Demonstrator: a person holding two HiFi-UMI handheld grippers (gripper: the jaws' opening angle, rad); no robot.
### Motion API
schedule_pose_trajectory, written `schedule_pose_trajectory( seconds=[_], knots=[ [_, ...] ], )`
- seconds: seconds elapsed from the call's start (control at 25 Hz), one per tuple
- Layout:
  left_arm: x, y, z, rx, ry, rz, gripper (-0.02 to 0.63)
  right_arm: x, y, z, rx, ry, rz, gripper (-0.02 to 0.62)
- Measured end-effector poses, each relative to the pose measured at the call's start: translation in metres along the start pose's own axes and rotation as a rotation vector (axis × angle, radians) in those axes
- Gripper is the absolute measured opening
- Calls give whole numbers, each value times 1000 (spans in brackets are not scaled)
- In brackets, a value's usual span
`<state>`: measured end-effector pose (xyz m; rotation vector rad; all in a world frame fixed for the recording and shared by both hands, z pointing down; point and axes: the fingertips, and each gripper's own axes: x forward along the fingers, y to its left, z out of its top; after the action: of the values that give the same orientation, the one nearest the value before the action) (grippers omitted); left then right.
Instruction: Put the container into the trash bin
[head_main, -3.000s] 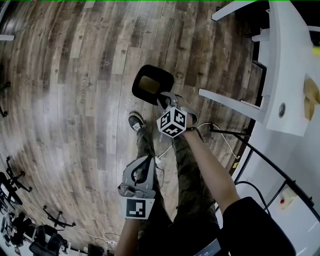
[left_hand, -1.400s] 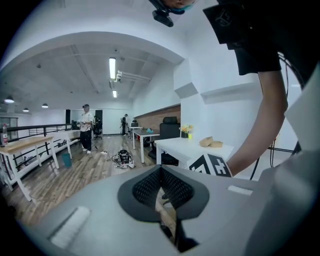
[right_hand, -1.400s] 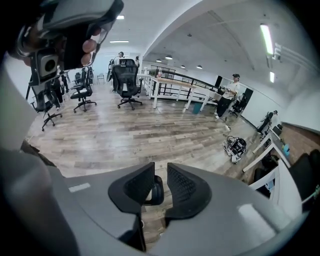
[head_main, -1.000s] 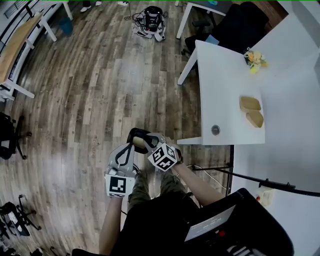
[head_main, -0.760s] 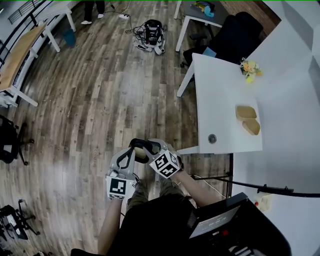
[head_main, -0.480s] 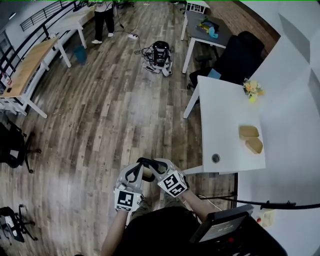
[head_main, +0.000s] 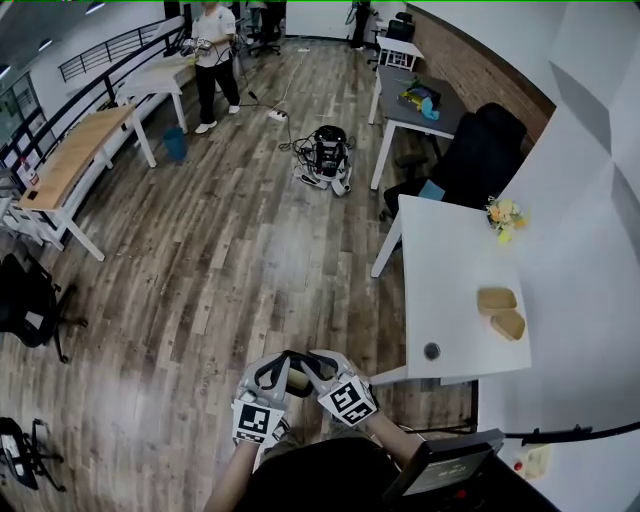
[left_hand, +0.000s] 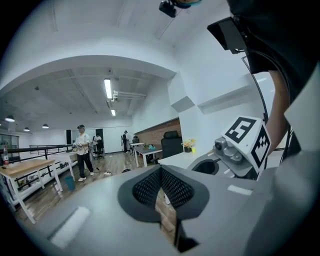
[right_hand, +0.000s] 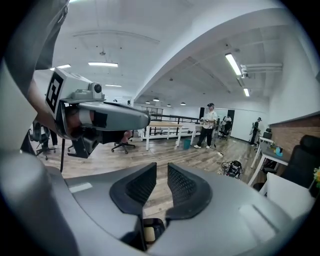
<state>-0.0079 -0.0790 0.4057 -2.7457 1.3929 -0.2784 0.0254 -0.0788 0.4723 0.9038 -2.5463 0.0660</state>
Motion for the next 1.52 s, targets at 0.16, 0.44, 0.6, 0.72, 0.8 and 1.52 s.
schedule_pose_trajectory(
  seconds=[0.16, 0.44, 0.6, 0.72, 0.8, 1.52],
  knots=[
    [3, 1, 8, -10, -15, 1, -2, -12, -11, 16, 34, -33, -35, 66],
    [15, -5, 37, -18, -49, -58, -2, -43, -37, 55, 68, -121, -150, 58],
    [39, -17, 63, 22, -116, -112, -2, -77, -70, 78, 85, -197, -250, 36],
    [57, -40, 82, 25, -119, -186, -2, -109, -90, 84, 125, -227, -321, 10],
    [71, -60, 93, 39, -154, -246, -2, -132, -100, 82, 154, -238, -367, 7],
    [110, -286, 143, 58, -176, -826, -2, -360, -118, -24, 279, -88, -981, 8]
  ],
)
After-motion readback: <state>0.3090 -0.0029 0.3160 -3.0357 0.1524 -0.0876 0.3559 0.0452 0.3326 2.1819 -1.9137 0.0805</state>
